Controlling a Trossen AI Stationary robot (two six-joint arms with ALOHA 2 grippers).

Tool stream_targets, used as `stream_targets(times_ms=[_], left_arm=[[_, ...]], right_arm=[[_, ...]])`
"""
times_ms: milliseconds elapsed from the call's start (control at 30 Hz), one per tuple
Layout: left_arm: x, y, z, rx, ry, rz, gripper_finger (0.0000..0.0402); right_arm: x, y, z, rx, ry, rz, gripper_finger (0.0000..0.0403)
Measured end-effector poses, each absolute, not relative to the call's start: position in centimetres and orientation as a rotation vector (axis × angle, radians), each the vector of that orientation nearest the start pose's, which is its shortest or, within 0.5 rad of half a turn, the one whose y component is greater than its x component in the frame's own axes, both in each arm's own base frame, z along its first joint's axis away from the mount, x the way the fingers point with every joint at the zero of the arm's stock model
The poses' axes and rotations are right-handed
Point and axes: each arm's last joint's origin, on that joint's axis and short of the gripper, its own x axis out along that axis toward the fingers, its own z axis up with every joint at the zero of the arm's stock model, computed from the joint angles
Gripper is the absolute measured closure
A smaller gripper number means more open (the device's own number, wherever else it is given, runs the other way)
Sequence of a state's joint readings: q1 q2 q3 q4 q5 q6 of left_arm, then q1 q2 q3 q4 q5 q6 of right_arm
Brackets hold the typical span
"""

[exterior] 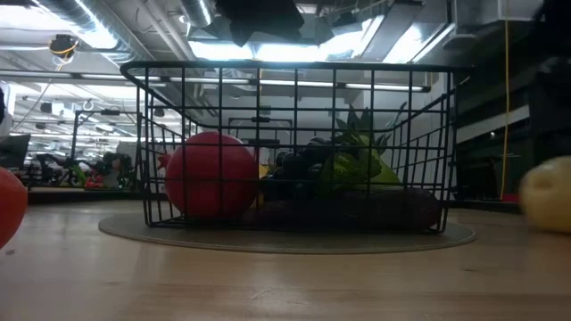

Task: Build produce basket
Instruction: Put the yellow pear into the black wire basket

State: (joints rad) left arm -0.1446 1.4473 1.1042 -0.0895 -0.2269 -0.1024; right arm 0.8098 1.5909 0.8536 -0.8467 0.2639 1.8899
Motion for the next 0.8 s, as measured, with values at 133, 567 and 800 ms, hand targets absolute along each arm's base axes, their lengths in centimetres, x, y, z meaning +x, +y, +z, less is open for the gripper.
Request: stream_targets(times_ms=[133, 567, 800], left_arm=[[32.3, -4.0, 29.9, -0.021, 0.420, 0.103, 0.0277], [32.3, -4.0, 29.9, -0.020, 0.421, 0.104, 0.0277], [32.3, -4.0, 29.9, -0.020, 0.421, 0.104, 0.0277]], right_arm=[[18.3, 16.6, 15.4, 0.684, 1.123, -0.810, 0.0257], [17.9, 15.3, 16.4, 0.596, 1.172, -0.801, 0.0257], [19.0, 15.2, 15.6, 0.513, 1.283, -0.654, 0.0257]])
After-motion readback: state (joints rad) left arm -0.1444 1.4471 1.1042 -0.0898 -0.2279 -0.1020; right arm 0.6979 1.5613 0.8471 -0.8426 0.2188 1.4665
